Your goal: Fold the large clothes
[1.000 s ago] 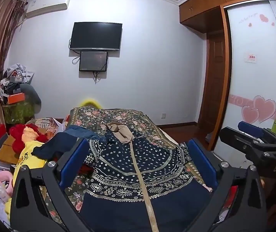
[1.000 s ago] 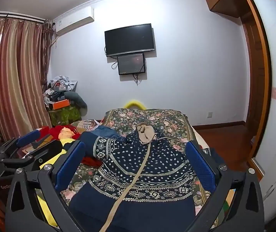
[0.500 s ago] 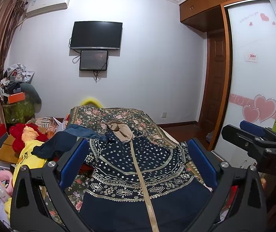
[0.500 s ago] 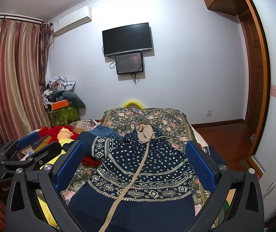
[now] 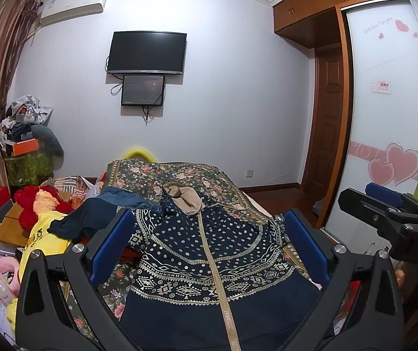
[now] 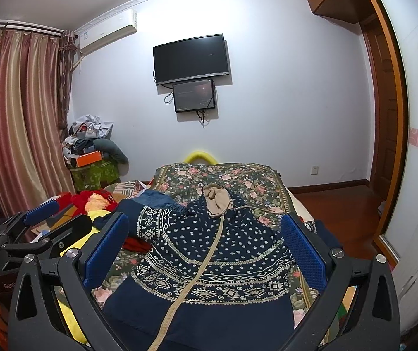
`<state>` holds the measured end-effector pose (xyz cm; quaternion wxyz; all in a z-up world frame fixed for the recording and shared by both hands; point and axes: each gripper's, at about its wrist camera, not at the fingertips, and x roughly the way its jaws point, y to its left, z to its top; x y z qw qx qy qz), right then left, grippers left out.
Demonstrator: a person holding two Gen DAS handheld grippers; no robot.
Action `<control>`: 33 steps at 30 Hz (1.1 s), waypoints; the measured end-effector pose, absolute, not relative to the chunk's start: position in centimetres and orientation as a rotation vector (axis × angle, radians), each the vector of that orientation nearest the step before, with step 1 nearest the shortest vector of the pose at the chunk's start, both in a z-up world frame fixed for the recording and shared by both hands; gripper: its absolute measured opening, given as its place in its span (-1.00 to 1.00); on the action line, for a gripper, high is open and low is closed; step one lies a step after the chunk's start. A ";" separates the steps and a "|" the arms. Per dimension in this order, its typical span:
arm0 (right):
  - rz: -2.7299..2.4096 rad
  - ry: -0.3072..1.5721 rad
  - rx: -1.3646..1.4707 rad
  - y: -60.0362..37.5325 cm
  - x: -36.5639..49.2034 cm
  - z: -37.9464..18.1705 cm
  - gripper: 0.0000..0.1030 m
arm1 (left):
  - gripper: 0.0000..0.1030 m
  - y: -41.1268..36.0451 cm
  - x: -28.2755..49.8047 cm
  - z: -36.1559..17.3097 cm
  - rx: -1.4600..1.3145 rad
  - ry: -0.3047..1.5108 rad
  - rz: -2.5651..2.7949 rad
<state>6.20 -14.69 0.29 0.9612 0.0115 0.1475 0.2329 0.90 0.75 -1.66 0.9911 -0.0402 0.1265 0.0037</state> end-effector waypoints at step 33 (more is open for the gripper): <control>0.468 0.327 0.019 -14.4 7.3 0.1 1.00 | 1.00 0.8 2.0 -1.8 -0.093 0.275 0.002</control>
